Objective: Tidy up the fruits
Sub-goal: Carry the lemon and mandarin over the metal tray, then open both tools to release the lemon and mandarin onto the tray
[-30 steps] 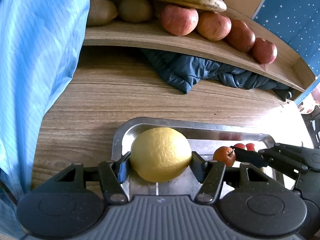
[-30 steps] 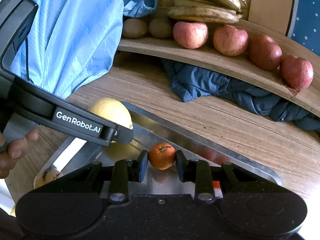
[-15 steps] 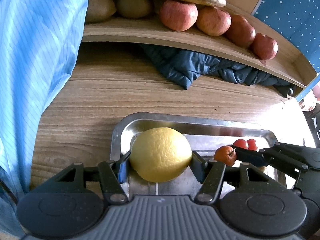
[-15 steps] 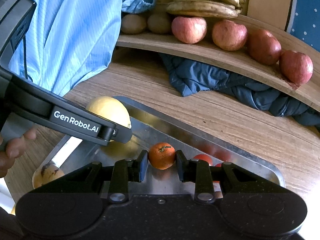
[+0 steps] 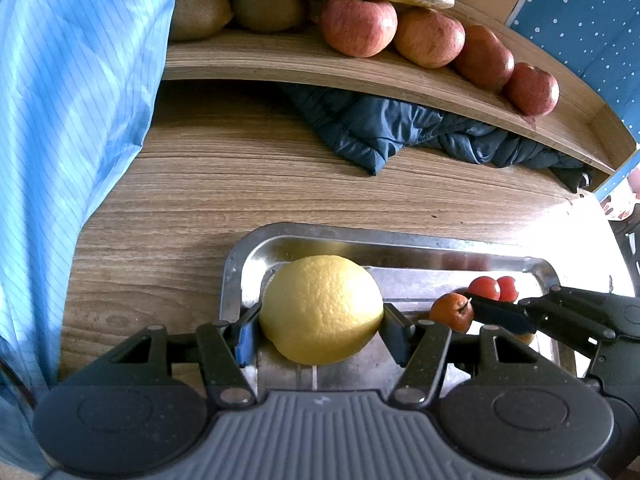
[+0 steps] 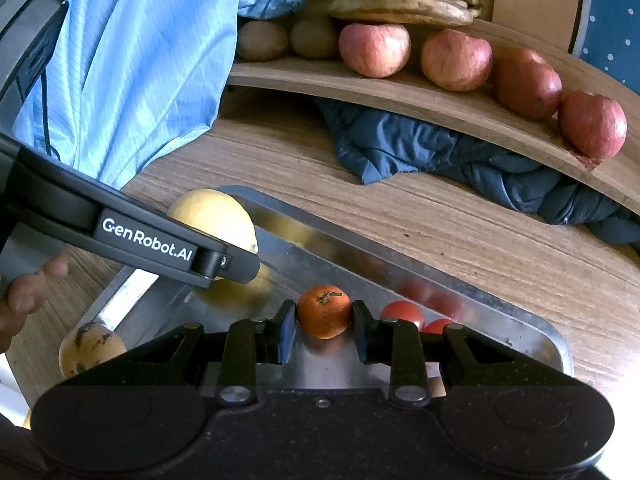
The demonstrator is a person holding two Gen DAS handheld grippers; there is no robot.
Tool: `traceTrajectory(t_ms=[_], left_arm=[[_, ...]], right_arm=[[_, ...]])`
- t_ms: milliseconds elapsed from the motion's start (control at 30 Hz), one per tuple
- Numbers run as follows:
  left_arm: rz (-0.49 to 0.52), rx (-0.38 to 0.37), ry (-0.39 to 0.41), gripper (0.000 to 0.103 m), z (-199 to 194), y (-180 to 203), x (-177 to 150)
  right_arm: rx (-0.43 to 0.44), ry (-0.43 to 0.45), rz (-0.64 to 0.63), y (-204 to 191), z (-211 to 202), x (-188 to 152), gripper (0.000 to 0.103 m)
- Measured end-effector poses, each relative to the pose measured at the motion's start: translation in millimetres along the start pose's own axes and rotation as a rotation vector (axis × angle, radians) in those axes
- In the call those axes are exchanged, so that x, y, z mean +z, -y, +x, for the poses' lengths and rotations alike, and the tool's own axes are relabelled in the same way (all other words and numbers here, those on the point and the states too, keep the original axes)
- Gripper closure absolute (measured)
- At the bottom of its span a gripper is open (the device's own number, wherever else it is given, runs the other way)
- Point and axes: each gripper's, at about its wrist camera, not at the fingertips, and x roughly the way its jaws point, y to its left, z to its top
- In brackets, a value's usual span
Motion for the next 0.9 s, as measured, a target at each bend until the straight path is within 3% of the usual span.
traceTrajectory(t_ms=[900], left_arm=[[0.015, -0.015, -0.007, 0.037, -8.6, -2.2, -4.6]], right_arm=[[-0.005, -0.012, -0.004, -1.9, -2.7, -5.6, 0.069]])
